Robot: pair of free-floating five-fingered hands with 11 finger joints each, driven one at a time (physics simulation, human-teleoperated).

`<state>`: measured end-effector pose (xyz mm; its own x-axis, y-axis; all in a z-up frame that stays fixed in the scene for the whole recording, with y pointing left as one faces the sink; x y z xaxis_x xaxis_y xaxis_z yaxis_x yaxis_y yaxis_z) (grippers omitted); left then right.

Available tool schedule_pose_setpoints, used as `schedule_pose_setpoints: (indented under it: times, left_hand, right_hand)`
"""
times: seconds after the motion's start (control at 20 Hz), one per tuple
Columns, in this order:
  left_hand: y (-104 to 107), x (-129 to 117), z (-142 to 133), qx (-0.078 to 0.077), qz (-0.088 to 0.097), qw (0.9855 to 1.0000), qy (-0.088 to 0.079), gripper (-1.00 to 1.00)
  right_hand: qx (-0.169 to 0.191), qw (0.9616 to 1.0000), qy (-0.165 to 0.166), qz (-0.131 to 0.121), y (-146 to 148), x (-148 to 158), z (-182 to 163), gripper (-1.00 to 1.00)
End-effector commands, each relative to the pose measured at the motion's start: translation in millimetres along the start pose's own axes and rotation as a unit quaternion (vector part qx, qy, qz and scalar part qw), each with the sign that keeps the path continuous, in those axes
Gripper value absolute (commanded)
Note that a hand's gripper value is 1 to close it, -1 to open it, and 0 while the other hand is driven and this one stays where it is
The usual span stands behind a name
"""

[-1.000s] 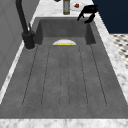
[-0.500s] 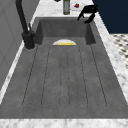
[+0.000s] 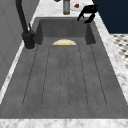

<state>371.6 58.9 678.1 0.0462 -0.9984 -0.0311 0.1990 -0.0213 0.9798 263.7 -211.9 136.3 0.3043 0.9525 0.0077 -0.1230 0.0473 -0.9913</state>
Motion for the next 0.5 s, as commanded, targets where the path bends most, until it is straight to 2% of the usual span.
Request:
schedule_pose_setpoints:
  times: [0.0, 0.1, 0.15, 0.2, 0.3, 0.45]
  left_hand:
    - [-4.5, -3.3, 10.8, -0.001, 0.01, 0.9999, 0.0, -1.0]
    - [-9.6, -17.0, 24.3, 0.021, 0.012, 0.9997, -0.003, -1.0]
    - [-11.5, -24.1, 28.3, 0.025, 0.019, 0.9995, -0.005, -1.0]
    - [-14.5, -30.6, 29.4, 0.02, 0.028, 0.9994, -0.006, -1.0]
    - [-18.8, -40.6, 39.5, 0.019, 0.03, 0.9993, -0.006, -1.0]
    - [-35.6, -61.5, 51.1, -0.001, 0.041, 0.9991, -0.011, -1.0]
  right_hand:
    - [0.0, 1.0, 0.0, 0.0, 0.0, 0.0, 0.0, 0.0]
    - [0.0, 1.0, 0.0, 0.0, 0.0, 0.0, 0.0, 0.0]
    - [0.0, 1.0, 0.0, 0.0, 0.0, 0.0, 0.0, 0.0]
    - [0.0, 1.0, 0.0, 0.0, 0.0, 0.0, 0.0, 0.0]
    - [0.0, 1.0, 0.0, 0.0, 0.0, 0.0, 0.0, 0.0]
    - [0.0, 1.0, 0.0, 0.0, 0.0, 0.0, 0.0, 0.0]
